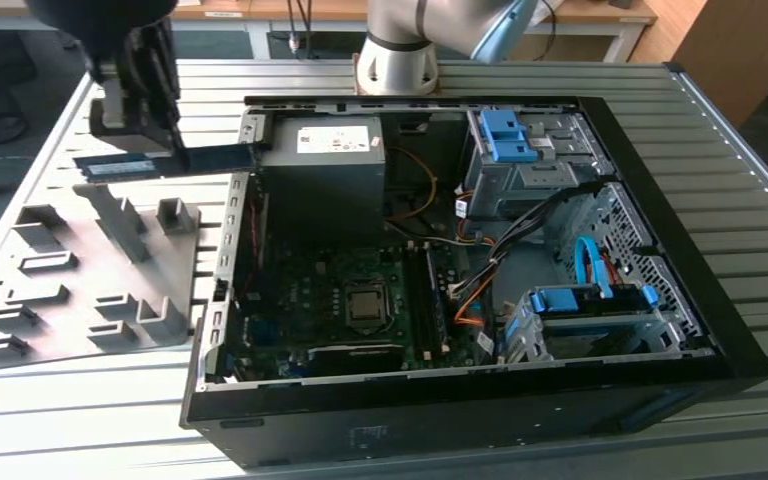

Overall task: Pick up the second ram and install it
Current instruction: 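Pick up the second ram and move it above second insertion slot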

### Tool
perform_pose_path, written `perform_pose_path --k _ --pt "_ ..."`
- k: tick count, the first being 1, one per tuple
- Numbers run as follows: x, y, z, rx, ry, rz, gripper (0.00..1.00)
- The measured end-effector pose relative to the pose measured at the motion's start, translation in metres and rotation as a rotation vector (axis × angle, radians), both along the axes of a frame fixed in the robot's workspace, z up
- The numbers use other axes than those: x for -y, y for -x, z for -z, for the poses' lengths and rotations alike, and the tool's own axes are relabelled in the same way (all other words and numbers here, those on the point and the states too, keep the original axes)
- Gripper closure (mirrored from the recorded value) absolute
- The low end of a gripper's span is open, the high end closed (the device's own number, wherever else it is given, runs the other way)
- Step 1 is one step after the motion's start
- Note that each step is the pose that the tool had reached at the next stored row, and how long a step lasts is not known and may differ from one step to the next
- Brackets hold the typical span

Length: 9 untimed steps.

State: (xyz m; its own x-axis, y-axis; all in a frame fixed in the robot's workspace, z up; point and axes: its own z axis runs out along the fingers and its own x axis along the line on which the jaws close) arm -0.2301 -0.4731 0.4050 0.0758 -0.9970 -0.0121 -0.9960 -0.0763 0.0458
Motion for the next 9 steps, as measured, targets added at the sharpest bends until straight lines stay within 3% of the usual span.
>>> perform_pose_path --k 9 --pt "0.0000 -0.033 0.0001 -0.0005 0.0000 0.000 0.86"
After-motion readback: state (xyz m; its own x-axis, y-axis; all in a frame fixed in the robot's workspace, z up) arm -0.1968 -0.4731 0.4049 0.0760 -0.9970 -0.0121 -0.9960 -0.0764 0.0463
